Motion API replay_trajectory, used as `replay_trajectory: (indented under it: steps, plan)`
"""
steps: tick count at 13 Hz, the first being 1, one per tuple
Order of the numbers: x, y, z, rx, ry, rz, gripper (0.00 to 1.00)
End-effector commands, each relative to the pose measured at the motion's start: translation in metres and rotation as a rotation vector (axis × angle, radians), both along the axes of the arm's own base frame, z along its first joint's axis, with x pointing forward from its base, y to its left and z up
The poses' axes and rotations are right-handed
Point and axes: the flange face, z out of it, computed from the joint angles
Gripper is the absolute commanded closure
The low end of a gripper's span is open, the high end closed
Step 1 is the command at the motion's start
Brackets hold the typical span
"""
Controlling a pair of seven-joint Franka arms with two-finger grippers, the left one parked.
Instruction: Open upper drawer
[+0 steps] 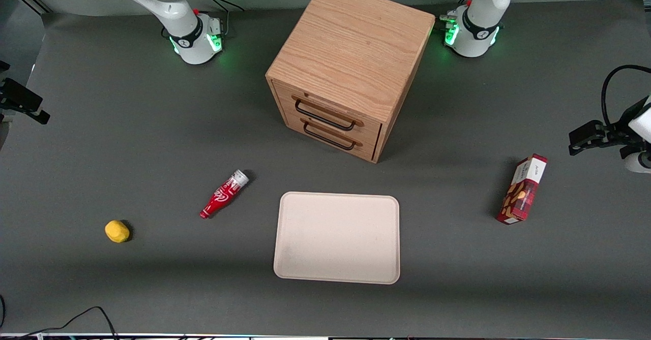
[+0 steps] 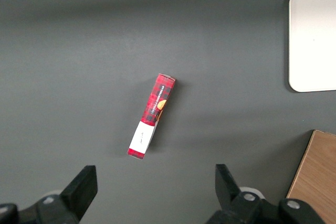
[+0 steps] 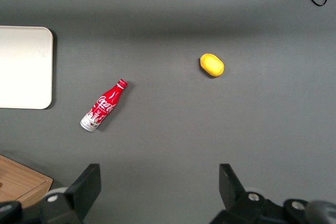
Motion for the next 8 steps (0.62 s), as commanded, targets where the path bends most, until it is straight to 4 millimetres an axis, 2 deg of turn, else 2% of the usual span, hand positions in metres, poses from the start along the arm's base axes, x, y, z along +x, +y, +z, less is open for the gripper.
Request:
replay_trajectory:
  steps: [1, 3, 4, 7, 8]
  plan:
    - [0.003, 0.000, 0.002, -0.007, 0.012, -0.017, 0.00]
    - [0.002, 0.008, -0.002, 0.002, 0.036, -0.003, 0.00]
    - [0.004, 0.020, -0.009, 0.004, 0.060, 0.021, 0.00]
    - [0.002, 0.084, -0.020, 0.001, 0.117, 0.146, 0.00]
    - [0.002, 0.118, -0.029, 0.004, 0.148, 0.208, 0.00]
